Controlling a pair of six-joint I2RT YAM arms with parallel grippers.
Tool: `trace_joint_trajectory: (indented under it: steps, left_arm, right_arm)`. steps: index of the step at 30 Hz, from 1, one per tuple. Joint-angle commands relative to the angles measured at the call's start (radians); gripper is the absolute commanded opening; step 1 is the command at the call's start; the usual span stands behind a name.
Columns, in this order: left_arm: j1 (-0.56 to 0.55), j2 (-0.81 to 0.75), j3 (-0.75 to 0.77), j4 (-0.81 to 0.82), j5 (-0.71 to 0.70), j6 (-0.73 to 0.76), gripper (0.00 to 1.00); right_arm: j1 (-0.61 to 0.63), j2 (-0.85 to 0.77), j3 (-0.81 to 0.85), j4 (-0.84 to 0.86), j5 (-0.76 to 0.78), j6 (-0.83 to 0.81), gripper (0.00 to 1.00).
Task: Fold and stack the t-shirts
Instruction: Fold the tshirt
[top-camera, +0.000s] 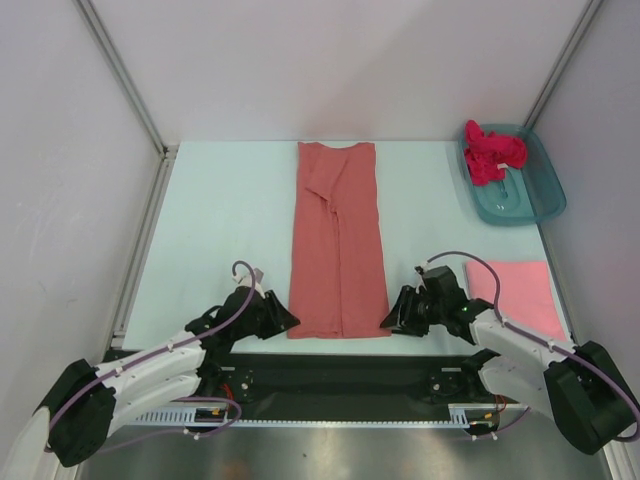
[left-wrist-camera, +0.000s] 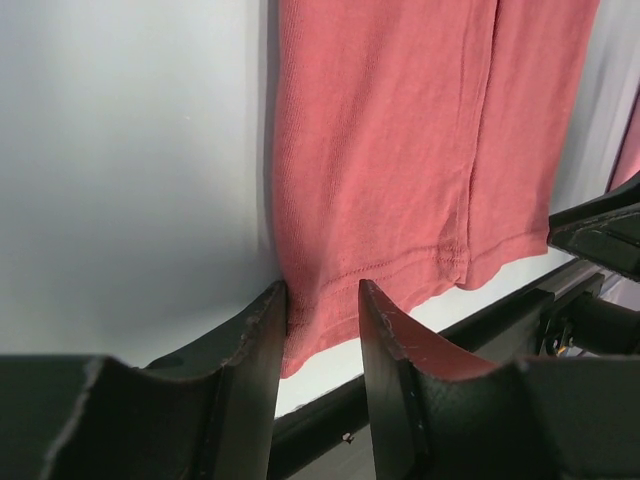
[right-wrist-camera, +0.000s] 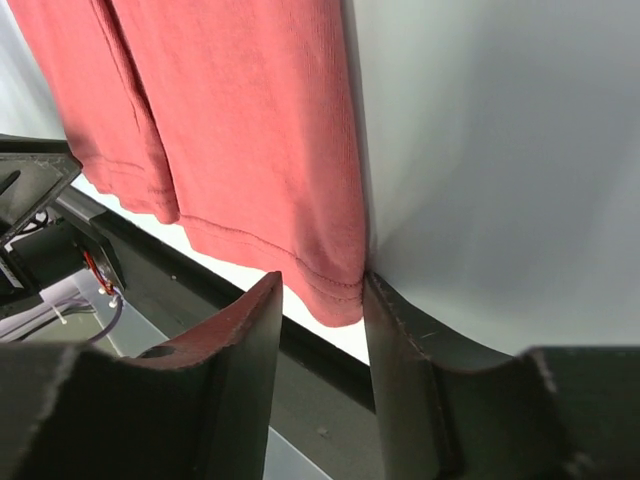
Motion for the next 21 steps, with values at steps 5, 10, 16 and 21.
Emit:
trace_joint_trajectory:
  steps: [5, 10, 16, 21]
  left_arm:
    - [-0.01, 0.012, -0.056, -0.122, -0.005, 0.004, 0.47]
    - [-0.016, -0.011, -0.068, -0.148, -0.011, -0.012, 0.5]
    - [-0.021, 0.002, -0.082, -0.141, 0.004, -0.007, 0.38]
    - [-0.021, -0.05, -0.086, -0.113, 0.012, -0.009, 0.11]
  right_arm:
    - [0.009, -0.02, -0.049, -0.037, 0.022, 0.011, 0.41]
    - [0.009, -0.039, -0.057, -0.04, 0.016, 0.017, 0.38]
    - [0.01, -0.054, -0.057, -0.031, 0.024, 0.02, 0.32]
    - [0.009, -0.047, -0.071, 0.007, 0.002, 0.026, 0.16]
